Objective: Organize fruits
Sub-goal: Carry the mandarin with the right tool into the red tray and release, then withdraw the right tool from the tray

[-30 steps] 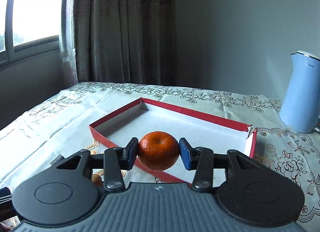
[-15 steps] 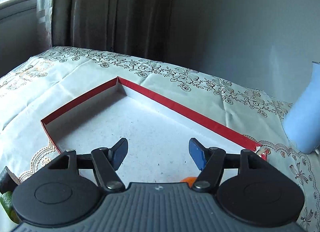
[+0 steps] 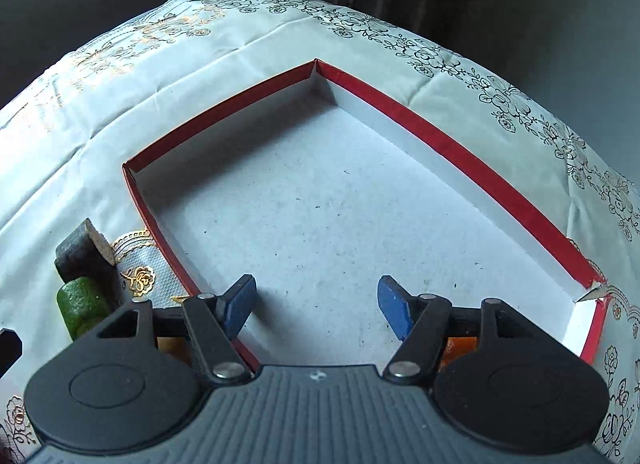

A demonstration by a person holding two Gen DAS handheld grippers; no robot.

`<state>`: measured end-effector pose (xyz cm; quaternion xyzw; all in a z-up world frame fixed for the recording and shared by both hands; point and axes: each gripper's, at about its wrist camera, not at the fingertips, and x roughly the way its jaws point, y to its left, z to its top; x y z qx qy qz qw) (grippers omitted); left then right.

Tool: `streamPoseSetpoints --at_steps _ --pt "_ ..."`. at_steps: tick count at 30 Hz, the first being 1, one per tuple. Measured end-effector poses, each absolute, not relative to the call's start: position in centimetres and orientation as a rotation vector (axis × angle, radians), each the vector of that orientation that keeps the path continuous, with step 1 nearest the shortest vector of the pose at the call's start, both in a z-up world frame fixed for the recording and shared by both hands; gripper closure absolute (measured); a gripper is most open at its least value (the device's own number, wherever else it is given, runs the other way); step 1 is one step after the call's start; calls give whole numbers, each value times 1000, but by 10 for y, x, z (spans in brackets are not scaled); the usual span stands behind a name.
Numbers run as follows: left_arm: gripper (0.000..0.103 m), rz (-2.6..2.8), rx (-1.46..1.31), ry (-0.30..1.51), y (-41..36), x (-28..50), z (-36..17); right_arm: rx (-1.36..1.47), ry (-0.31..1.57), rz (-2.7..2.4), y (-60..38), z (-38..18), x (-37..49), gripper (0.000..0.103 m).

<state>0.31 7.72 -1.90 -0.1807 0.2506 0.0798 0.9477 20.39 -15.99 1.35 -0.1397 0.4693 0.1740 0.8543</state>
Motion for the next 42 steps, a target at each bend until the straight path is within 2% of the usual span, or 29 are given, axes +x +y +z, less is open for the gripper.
streamPoseSetpoints --at_steps 3,7,9,10,12,19,26,33,42 --pt "0 163 -367 512 77 3 -19 -276 955 400 -162 19 185 36" --pt "0 161 -369 509 77 3 -19 -153 733 251 -192 50 152 35" --pt "0 139 -353 514 75 5 -18 -57 653 198 -215 61 129 25" --pt "0 104 -332 523 73 6 -18 0 600 137 -233 64 111 23" --pt "0 47 -290 536 66 8 -17 47 543 51 -257 60 83 18" --pt "0 -60 -90 565 35 14 -16 114 469 -148 -318 25 13 18" --pt "0 -119 -19 560 24 20 -17 137 440 -165 -334 8 -7 18" --pt "8 -163 56 597 13 29 -20 100 485 -194 -329 -3 -5 18" --pt "5 -176 107 633 1 37 -25 118 604 -234 -332 -12 7 16"
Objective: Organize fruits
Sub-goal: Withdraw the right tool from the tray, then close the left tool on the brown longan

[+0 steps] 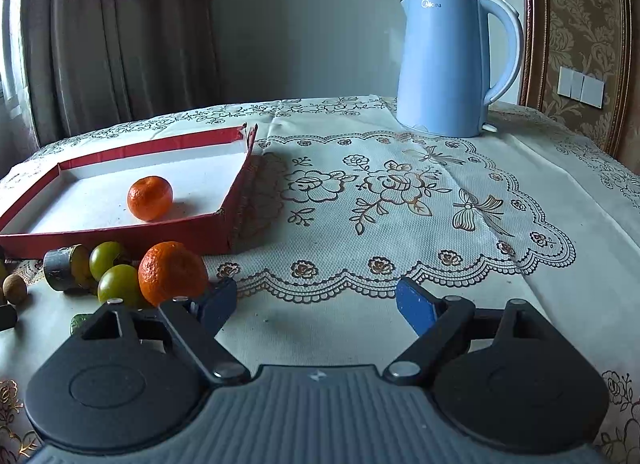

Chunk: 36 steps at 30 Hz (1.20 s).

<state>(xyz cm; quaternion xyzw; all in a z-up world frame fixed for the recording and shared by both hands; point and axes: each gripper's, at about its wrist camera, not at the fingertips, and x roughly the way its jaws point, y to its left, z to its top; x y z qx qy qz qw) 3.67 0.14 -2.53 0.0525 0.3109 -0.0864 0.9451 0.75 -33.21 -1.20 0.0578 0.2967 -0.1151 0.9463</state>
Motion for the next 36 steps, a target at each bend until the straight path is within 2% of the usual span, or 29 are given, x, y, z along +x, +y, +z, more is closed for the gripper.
streamPoseSetpoints --at_steps 3,7,22,26,36 --pt "3 -171 111 641 0 38 -26 135 620 -233 -335 -14 9 16" --pt "5 -175 84 646 1 41 -26 154 636 -225 -337 -15 10 16" --pt "58 -214 103 594 -6 27 -23 205 640 -201 -343 -17 11 13" --pt "78 -232 90 601 -6 26 -22 214 636 -198 -345 -17 11 13" --pt "79 -217 89 605 -6 20 -20 216 636 -200 -345 -16 11 13"
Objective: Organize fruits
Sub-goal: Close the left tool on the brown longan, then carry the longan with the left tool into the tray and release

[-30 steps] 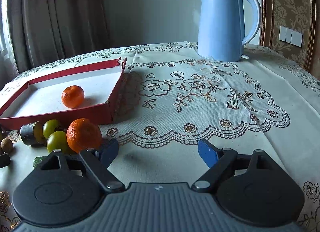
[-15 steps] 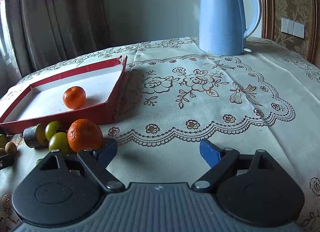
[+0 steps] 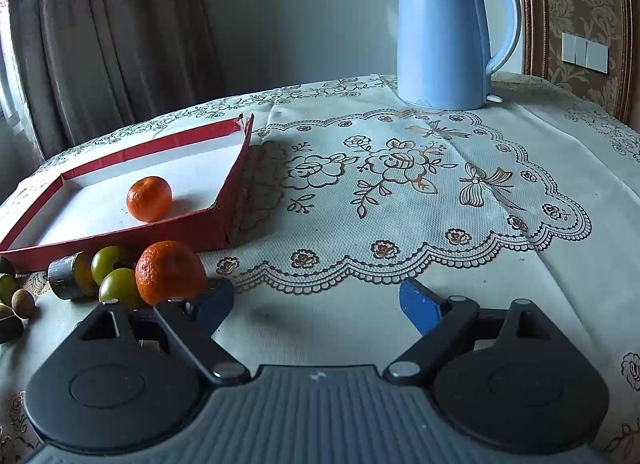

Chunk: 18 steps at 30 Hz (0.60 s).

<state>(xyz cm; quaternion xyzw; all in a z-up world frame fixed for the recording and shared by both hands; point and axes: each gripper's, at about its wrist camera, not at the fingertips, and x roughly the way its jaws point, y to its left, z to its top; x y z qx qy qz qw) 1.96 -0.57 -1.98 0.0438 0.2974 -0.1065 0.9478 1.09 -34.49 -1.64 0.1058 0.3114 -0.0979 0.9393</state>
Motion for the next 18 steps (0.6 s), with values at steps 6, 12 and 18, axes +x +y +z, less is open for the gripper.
streamPoseSetpoints --at_steps 6,12,18 --pt "79 -206 74 590 -2 14 -13 217 635 -202 -345 -17 11 13" --pt "79 -190 66 547 0 14 -2 212 637 -205 -345 -17 11 13" --pt "79 -184 71 498 -8 29 12 200 642 -209 -343 -16 12 13"
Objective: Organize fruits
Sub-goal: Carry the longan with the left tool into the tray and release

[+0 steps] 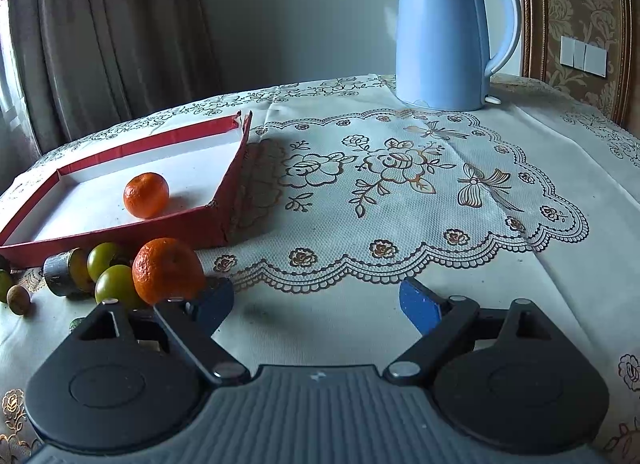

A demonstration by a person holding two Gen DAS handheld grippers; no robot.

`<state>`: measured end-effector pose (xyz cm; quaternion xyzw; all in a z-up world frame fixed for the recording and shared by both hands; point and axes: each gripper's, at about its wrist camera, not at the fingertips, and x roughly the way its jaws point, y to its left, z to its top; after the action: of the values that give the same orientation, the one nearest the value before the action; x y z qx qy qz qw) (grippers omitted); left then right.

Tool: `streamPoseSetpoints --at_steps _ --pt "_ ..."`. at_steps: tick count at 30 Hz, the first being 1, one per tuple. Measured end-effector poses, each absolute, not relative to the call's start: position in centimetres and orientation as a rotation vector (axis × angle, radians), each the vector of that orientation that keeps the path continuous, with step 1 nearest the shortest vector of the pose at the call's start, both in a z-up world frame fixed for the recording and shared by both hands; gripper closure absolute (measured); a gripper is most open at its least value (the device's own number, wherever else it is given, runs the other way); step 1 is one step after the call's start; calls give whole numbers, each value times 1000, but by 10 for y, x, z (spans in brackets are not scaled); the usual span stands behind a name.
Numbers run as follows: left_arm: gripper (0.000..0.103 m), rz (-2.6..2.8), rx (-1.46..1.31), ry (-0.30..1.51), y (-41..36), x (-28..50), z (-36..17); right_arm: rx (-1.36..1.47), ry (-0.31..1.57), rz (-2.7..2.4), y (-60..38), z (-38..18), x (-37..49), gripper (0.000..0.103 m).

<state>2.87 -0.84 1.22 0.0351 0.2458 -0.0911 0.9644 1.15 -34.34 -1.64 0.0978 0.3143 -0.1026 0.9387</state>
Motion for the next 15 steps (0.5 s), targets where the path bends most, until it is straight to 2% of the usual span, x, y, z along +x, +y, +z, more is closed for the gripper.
streamPoseSetpoints --at_steps 5,12,13,15 --pt "79 -188 89 485 -19 65 22 198 643 -210 -343 -16 12 13" --pt "78 -183 118 580 -35 125 5 212 637 -206 -344 -16 11 12" --pt "77 -182 106 592 -34 129 2 213 636 -205 -345 -16 11 12" --pt "54 -160 102 590 -33 130 -2 215 636 -205 -345 -16 11 12"
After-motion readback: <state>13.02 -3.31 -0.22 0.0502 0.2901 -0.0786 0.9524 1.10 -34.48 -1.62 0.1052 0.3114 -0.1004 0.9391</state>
